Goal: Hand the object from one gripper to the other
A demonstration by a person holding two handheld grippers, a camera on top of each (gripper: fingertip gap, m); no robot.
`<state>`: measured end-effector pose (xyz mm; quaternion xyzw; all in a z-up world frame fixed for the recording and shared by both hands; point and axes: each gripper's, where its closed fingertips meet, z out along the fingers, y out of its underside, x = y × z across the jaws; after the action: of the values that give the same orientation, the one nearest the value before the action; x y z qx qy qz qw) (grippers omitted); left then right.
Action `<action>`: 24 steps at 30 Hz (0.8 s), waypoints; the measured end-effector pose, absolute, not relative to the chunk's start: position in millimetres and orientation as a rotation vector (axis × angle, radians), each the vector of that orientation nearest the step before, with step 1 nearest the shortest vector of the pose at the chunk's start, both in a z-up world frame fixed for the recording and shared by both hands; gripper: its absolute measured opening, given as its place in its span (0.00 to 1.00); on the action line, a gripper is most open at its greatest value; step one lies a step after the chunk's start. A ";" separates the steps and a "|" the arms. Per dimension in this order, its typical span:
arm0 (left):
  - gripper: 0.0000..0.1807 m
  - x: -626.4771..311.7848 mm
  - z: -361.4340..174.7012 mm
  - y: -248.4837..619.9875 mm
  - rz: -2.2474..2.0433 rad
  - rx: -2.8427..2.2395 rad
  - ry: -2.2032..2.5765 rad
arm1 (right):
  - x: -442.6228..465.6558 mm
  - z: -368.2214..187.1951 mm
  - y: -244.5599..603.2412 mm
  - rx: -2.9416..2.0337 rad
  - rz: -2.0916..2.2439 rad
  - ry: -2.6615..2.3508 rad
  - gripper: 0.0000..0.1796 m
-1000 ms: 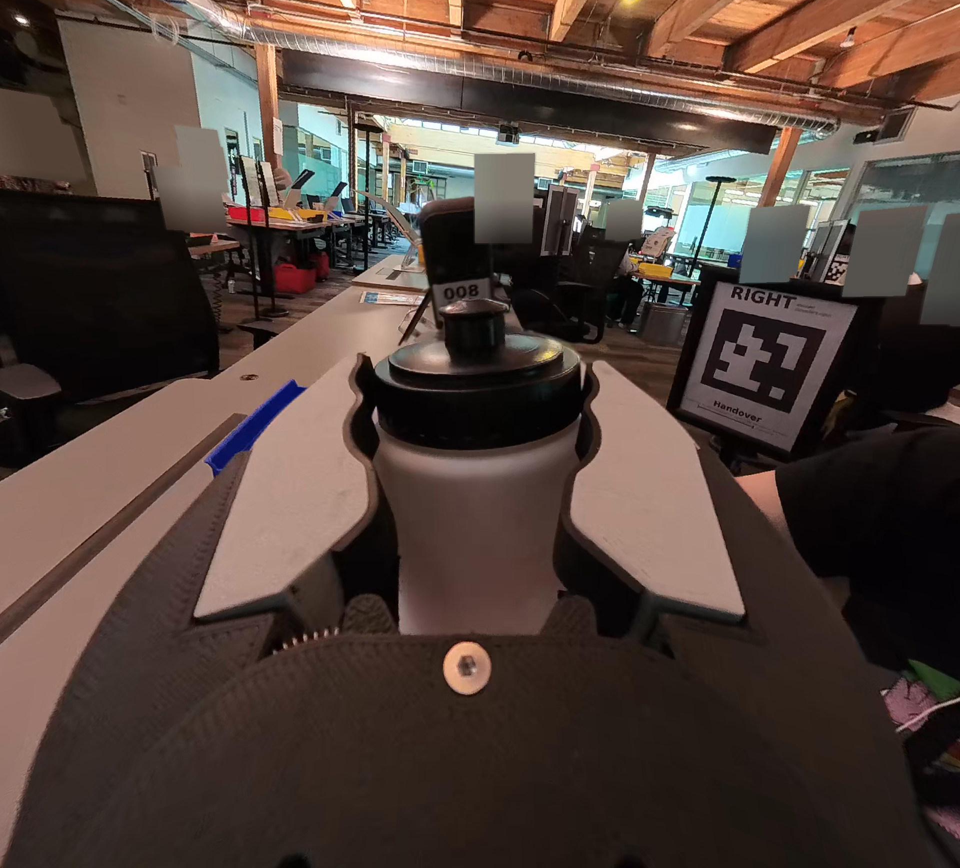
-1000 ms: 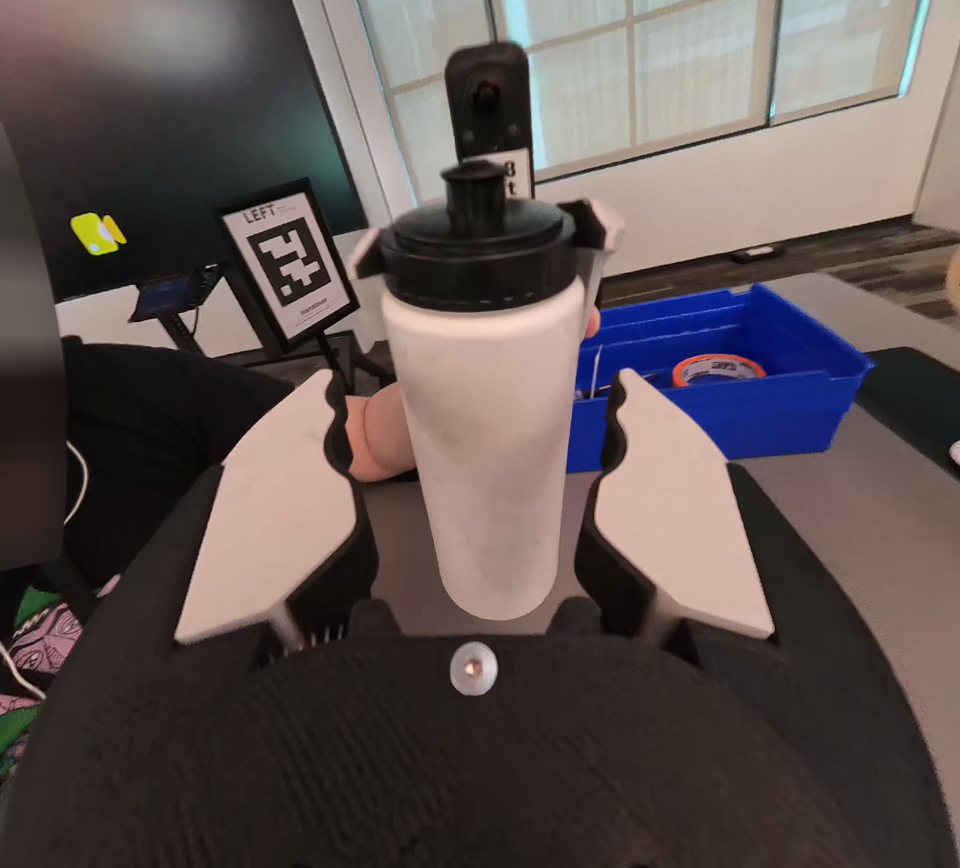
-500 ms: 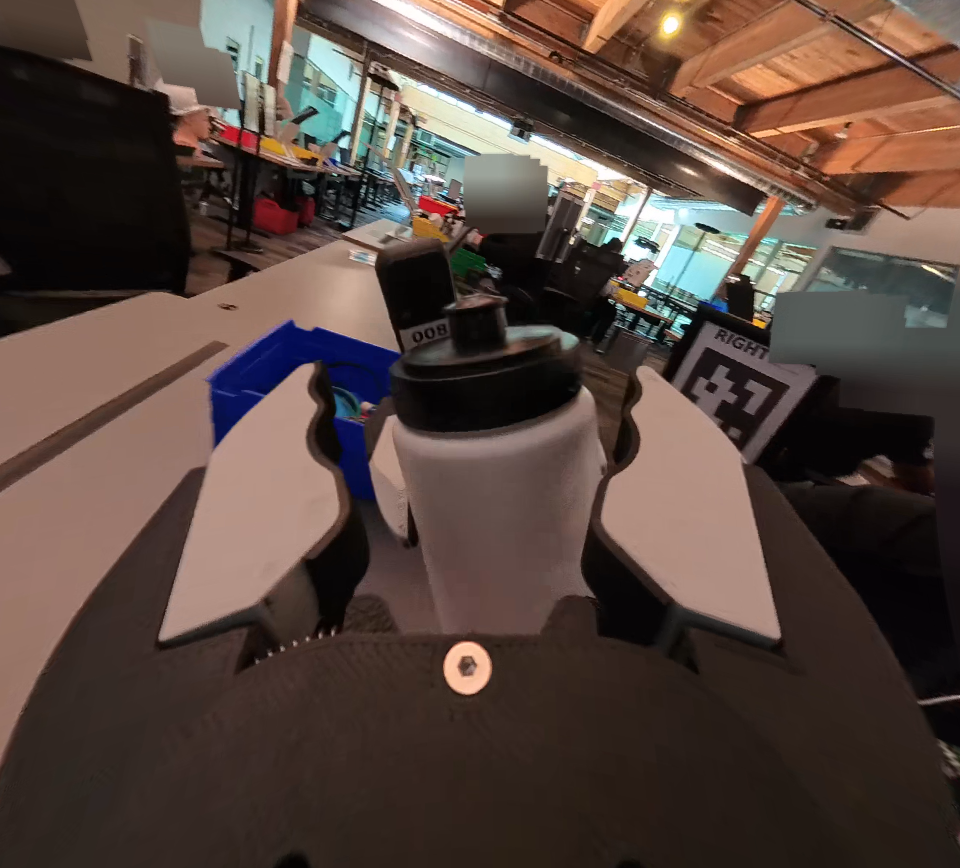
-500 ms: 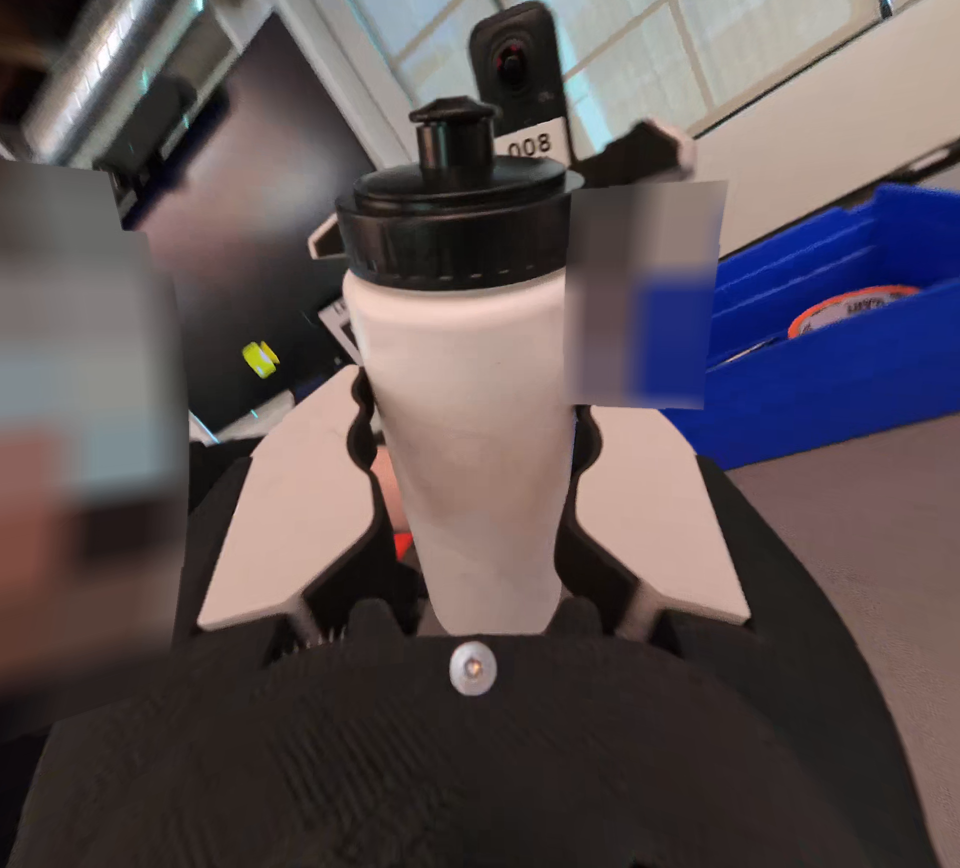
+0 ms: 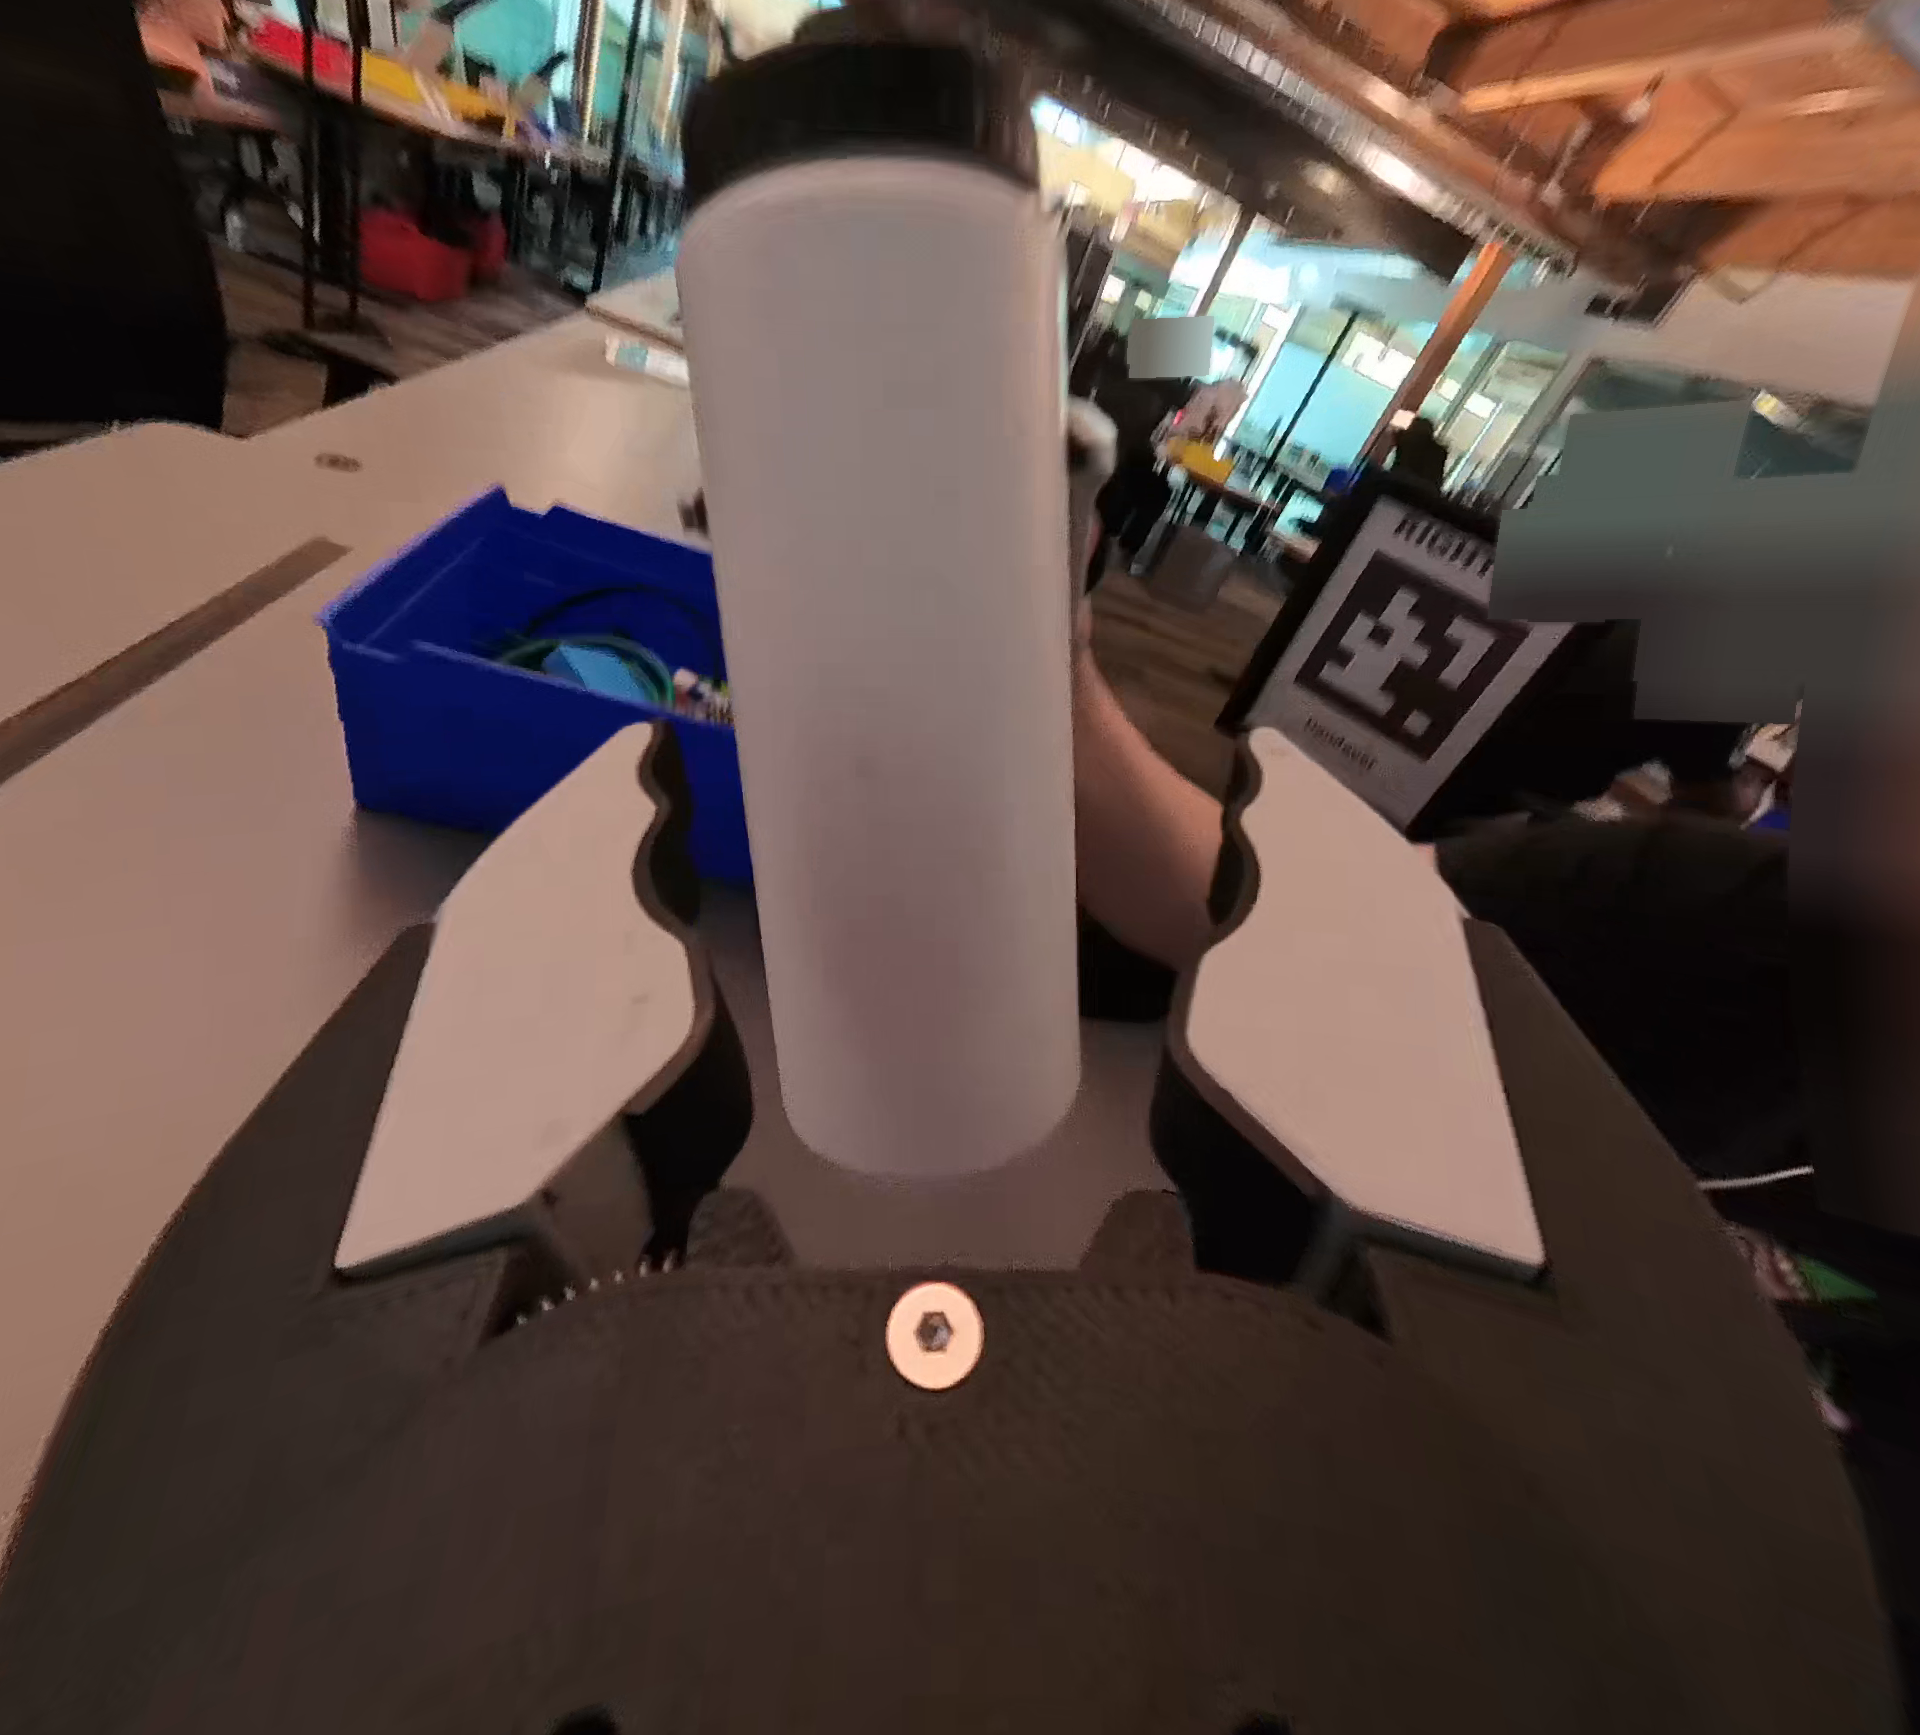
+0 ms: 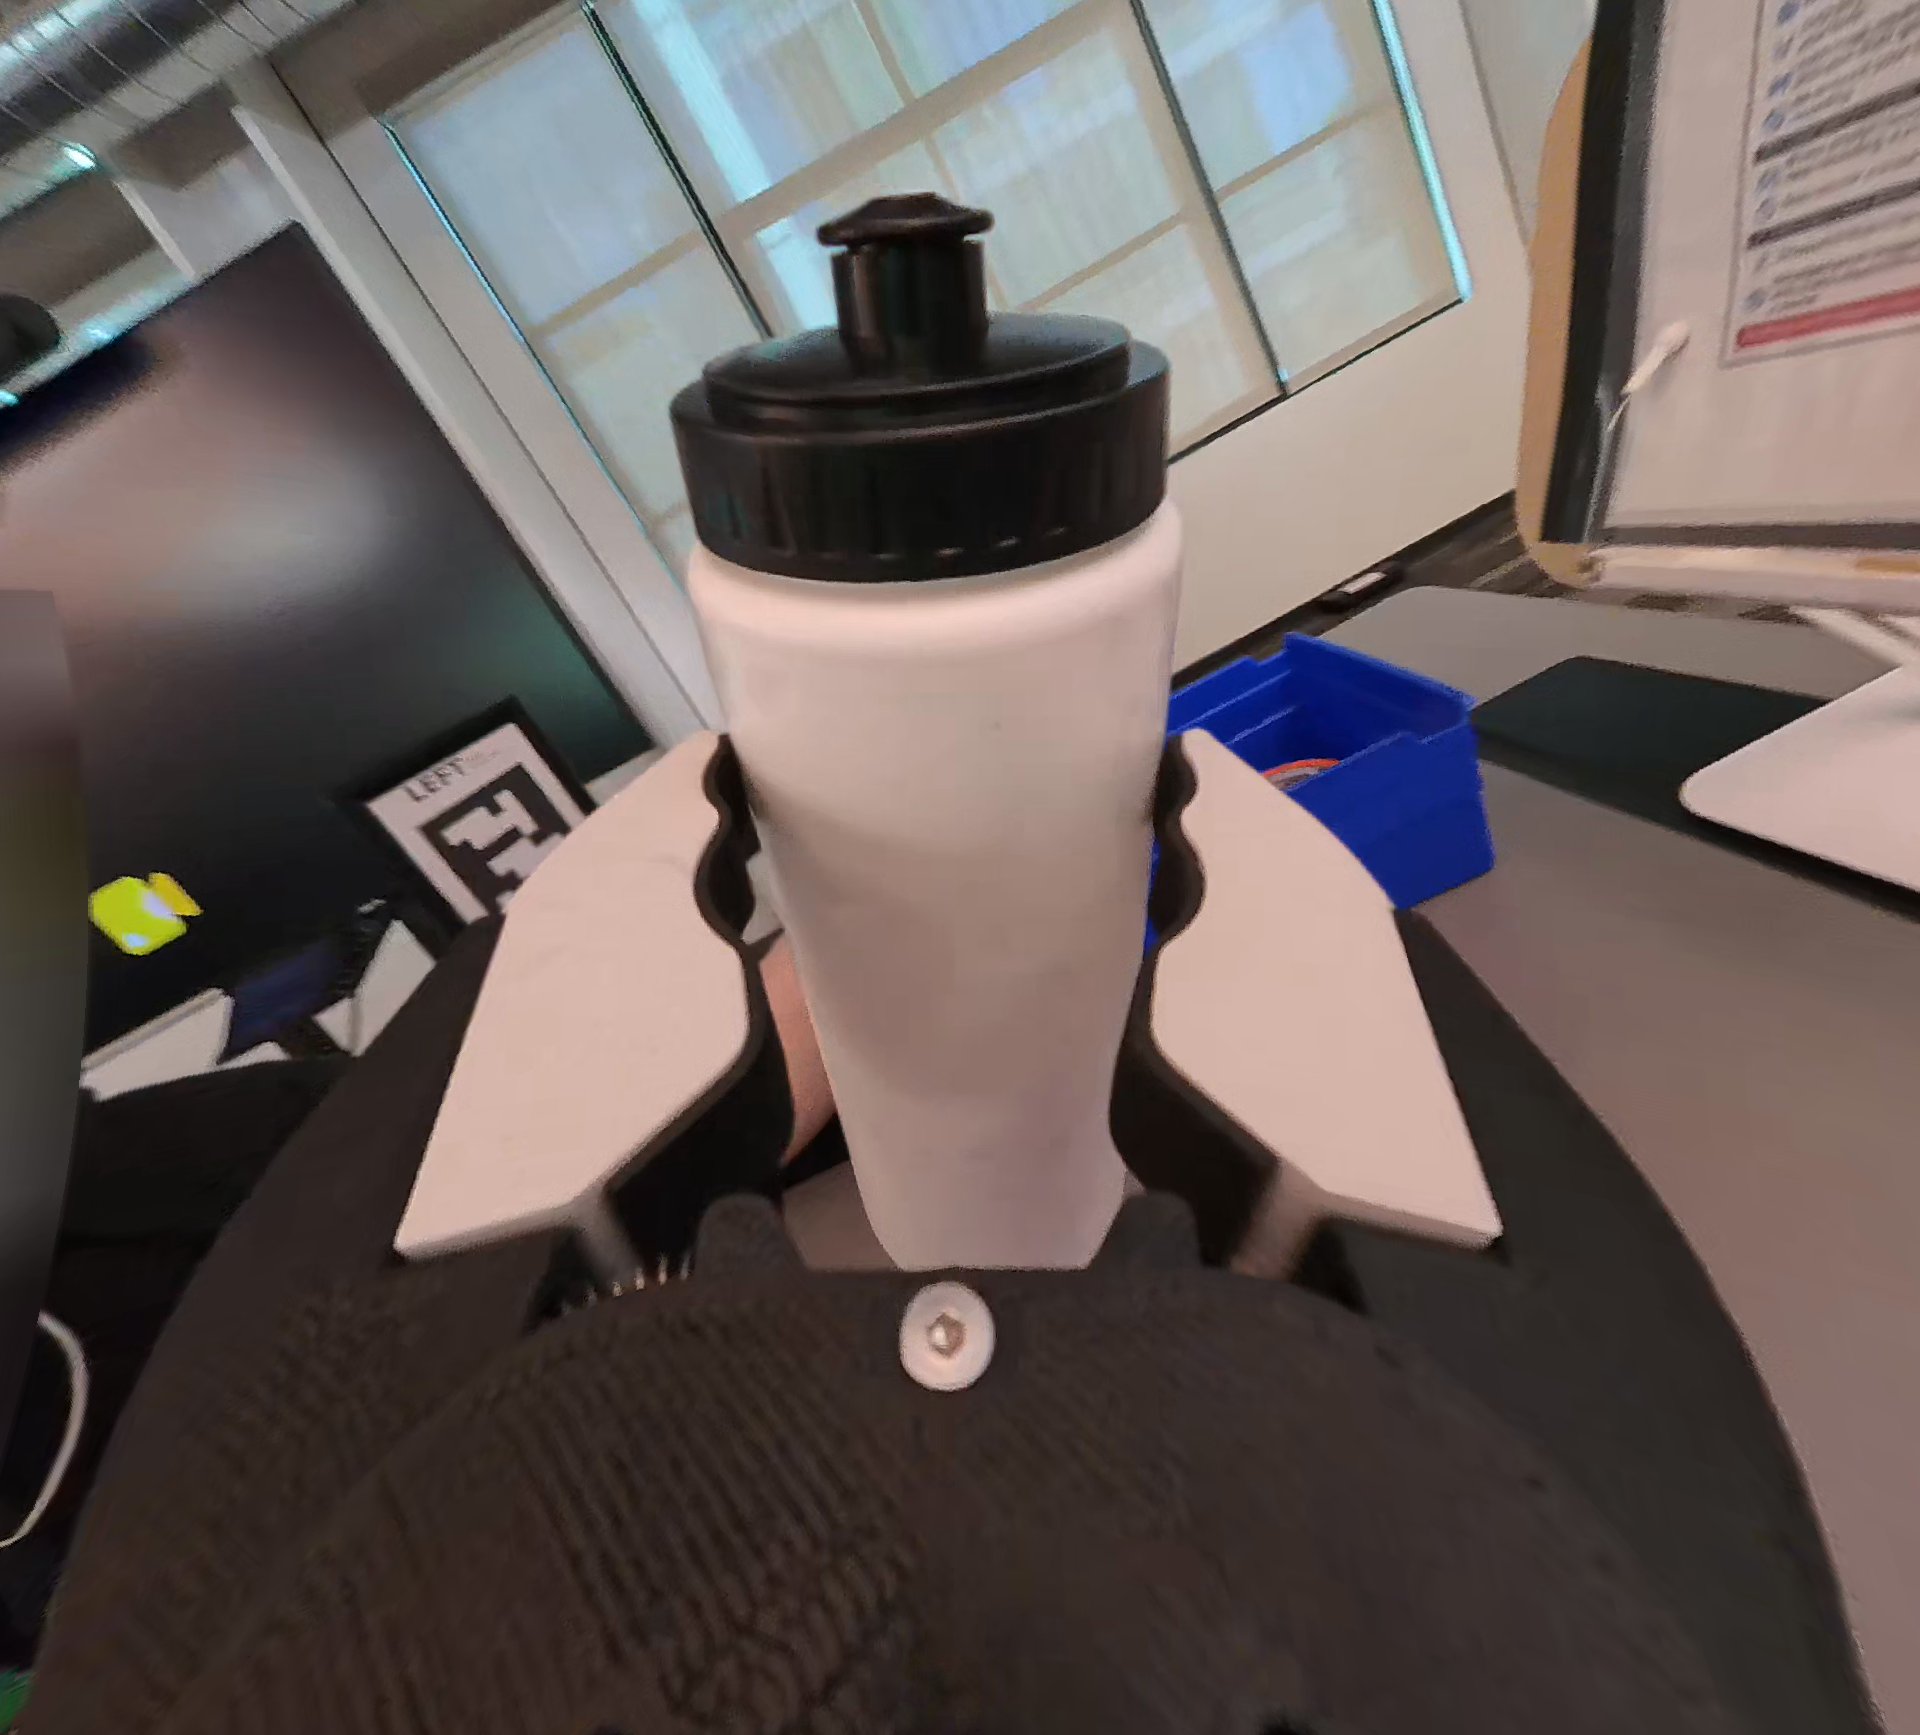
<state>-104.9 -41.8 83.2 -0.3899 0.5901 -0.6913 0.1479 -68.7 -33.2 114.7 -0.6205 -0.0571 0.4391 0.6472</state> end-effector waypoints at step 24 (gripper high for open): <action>0.48 -118.7 125.3 -59.5 -1.681 -0.816 1.625 | -111.7 157.5 -79.4 -1.413 0.522 -0.488 0.58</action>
<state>-118.7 -59.5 125.3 -0.3114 0.6202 -0.6416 0.3267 -111.7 -79.4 157.5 -0.6349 -0.2194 0.2347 0.7026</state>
